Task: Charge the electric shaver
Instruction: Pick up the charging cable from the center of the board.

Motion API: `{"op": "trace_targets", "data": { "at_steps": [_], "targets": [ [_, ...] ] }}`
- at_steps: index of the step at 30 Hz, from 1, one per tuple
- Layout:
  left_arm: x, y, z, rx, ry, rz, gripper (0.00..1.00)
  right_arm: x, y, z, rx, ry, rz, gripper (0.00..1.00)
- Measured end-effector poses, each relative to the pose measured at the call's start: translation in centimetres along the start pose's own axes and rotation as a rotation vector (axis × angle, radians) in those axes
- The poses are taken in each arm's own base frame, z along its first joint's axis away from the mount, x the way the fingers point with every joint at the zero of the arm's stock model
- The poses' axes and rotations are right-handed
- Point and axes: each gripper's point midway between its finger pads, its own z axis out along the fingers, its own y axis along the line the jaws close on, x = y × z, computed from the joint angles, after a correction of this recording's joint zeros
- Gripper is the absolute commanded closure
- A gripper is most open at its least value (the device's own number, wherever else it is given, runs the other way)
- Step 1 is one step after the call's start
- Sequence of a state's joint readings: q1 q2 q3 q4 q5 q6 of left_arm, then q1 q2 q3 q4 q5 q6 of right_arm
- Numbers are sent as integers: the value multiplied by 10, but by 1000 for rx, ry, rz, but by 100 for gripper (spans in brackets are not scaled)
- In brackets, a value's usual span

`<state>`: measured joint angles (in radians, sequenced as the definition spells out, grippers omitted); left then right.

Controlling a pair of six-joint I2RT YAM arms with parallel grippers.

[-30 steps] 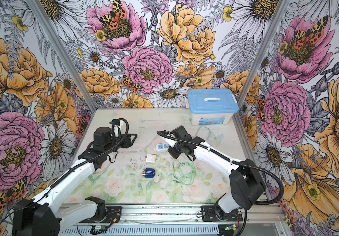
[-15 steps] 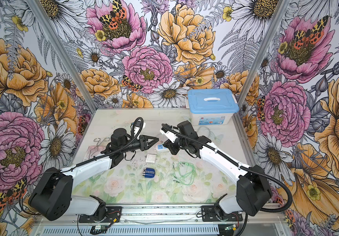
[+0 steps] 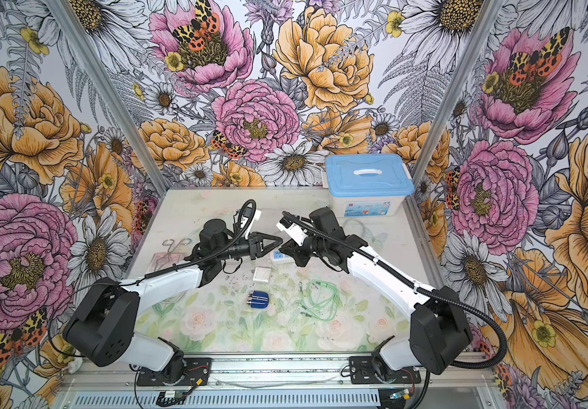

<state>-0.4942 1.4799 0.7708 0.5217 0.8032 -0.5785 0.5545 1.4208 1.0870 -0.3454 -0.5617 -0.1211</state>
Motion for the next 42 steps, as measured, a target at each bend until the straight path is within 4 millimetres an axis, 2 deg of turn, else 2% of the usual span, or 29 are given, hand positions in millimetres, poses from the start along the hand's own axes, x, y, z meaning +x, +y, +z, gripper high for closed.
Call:
{"op": "trace_targets", "data": {
  "at_steps": [5,11,17,25,34,42],
  "targets": [
    [1,-1,0,8,6,0,80,-2,-2,-4,-5,-11,2,100],
    [2,-2,-1,18,12,4,100,-4,0,-6,-20,-20,2,100],
    [2,-3,-1,22,14,6,100,-4,1,-7,-20,-21,2,100],
    [2,-3,-2,26,20,2,100,-2,0,-13,-8,-29,5,79],
    [4,-5,-2,43,32,1,100,-7,-7,-24,14,-61,13,69],
    [6,-9,-8,57,58,-11,100,-7,1,-31,-97,-91,45,66]
  ]
}}
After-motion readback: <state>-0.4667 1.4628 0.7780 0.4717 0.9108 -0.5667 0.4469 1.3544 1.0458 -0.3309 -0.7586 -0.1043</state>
